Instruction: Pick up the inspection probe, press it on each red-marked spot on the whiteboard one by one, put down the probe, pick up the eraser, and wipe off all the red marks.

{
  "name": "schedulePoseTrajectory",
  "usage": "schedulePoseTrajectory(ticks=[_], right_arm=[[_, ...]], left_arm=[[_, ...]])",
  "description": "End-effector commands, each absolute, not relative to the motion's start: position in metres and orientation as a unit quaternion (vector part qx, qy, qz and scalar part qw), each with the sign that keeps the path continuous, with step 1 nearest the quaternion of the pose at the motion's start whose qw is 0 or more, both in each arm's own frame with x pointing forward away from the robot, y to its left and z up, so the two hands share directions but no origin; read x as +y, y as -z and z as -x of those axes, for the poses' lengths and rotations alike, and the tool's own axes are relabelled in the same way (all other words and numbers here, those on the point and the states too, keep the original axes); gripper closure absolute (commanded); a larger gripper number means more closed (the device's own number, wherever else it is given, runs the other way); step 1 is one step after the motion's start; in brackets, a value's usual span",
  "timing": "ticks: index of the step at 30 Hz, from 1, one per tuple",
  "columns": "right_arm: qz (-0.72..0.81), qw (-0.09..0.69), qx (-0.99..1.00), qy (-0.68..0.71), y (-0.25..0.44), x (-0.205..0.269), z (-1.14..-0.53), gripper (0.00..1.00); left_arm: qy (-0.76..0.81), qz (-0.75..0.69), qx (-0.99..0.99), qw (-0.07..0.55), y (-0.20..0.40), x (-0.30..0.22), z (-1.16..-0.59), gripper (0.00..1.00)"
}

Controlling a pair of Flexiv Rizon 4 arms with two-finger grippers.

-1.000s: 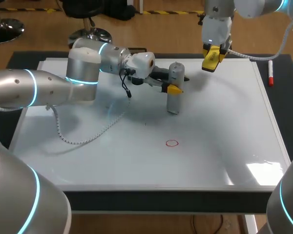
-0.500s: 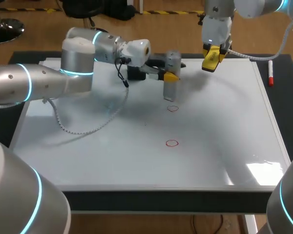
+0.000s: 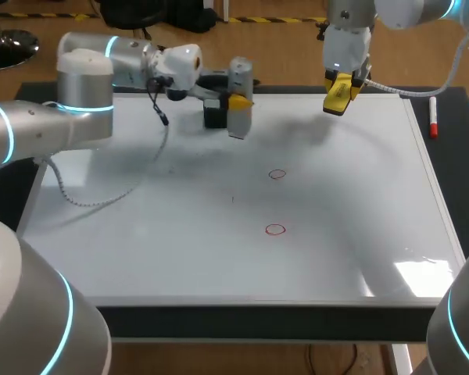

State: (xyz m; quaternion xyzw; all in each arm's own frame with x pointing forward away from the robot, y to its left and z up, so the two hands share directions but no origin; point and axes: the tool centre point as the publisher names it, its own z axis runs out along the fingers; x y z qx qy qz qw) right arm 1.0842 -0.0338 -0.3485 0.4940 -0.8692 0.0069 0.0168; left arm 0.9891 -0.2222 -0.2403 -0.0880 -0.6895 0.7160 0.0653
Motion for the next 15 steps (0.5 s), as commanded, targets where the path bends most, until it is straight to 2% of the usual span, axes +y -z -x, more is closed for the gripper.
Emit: schedulePoseTrajectory(ticks=[1, 15], right_arm=[[-0.495, 0.018, -0.869, -0.008, 0.347, -0.034, -1.084, 1.00], [-0.495, 0.018, -0.869, -0.008, 0.347, -0.034, -1.084, 1.00]], left_arm=[[-0.709, 0.050, -0.703, 0.019, 0.229, -0.197, -0.985, 1.00], [-0.698, 0.000, -0.714, -0.054, 0.221, -0.136, -1.019, 1.00]])
